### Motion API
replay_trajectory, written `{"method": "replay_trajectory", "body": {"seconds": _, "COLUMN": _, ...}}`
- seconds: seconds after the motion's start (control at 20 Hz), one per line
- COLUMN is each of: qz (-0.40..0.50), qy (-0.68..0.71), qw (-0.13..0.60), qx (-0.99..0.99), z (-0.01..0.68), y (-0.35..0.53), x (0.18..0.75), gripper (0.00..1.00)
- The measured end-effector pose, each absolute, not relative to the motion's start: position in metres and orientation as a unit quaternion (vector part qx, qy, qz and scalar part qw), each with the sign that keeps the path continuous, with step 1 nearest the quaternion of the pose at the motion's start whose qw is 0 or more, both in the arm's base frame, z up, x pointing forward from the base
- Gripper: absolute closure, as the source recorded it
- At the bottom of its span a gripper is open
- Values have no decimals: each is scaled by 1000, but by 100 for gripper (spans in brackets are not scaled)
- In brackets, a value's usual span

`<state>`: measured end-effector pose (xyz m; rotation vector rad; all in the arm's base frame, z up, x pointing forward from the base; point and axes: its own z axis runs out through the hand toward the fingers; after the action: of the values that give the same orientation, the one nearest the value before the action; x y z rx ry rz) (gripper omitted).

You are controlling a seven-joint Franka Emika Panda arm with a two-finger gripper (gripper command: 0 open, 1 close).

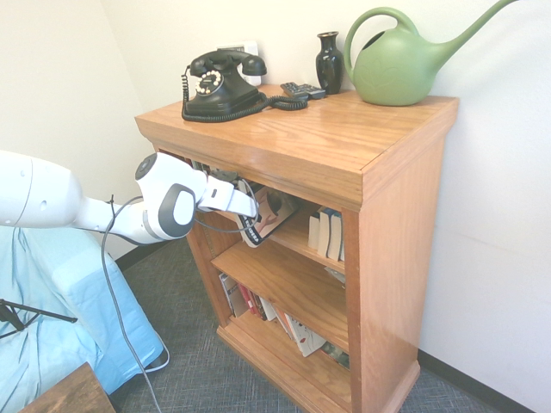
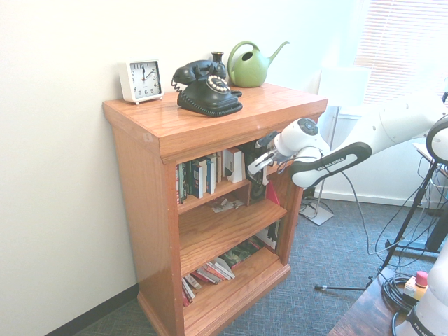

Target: Organize the shelf

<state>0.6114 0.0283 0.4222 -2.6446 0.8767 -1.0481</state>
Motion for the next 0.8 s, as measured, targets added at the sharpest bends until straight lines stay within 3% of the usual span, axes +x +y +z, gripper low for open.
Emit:
{"method": "replay_trajectory", "body": {"seconds": 0.1, "qz": -351, "qy": 295, "qw": 83, "qx": -885, "z": 422, "y": 29, "x": 612, "gripper": 100}}
{"method": "replay_trajectory", "body": {"seconds": 0.15, "qz": -351, "qy": 295, "qw": 83, "qx": -885, "z": 422, "y": 29, "x": 612, "gripper": 0}}
{"method": "replay_trajectory", "body": {"seconds": 0.8, "qz": -352, "qy": 285, "qw": 82, "qx": -888, "z": 423, "y": 35, "x": 610, "gripper": 0}}
